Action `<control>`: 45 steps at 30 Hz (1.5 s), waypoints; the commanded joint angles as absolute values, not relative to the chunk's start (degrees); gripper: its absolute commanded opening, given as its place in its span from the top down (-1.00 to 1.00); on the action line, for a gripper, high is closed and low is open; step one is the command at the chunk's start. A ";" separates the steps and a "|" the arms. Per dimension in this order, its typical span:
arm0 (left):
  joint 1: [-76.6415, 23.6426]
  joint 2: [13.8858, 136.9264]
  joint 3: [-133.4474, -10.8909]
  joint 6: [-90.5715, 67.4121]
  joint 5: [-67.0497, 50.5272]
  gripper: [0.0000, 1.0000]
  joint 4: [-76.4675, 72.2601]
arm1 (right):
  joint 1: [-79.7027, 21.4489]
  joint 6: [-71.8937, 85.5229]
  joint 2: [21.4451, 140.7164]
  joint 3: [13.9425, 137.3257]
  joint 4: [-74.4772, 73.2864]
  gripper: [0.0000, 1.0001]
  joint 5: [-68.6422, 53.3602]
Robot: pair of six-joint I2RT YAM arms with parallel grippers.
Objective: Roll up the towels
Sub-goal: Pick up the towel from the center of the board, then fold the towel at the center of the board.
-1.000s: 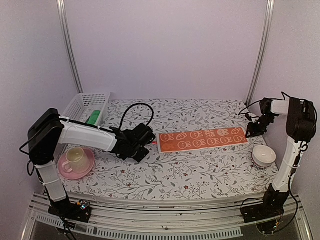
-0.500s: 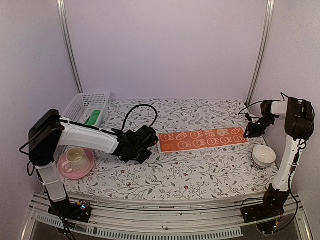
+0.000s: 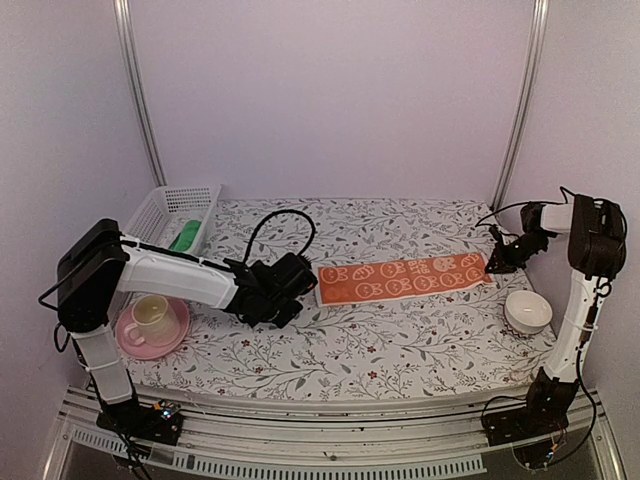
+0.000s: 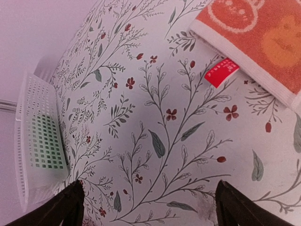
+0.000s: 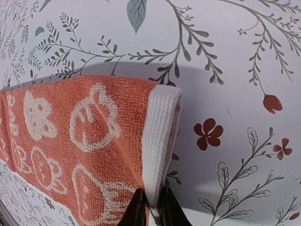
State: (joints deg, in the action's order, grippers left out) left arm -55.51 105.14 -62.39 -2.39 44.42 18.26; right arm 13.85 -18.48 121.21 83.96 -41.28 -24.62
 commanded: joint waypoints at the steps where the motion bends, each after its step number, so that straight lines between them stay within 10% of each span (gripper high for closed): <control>1: -56.64 104.02 -61.61 -2.56 45.58 -0.95 17.93 | 13.41 -17.34 125.32 82.09 -43.17 0.82 -23.40; 45: -57.45 107.86 -64.39 -4.75 46.54 -0.95 20.04 | -1.34 -24.71 106.94 82.45 -48.48 0.96 -33.68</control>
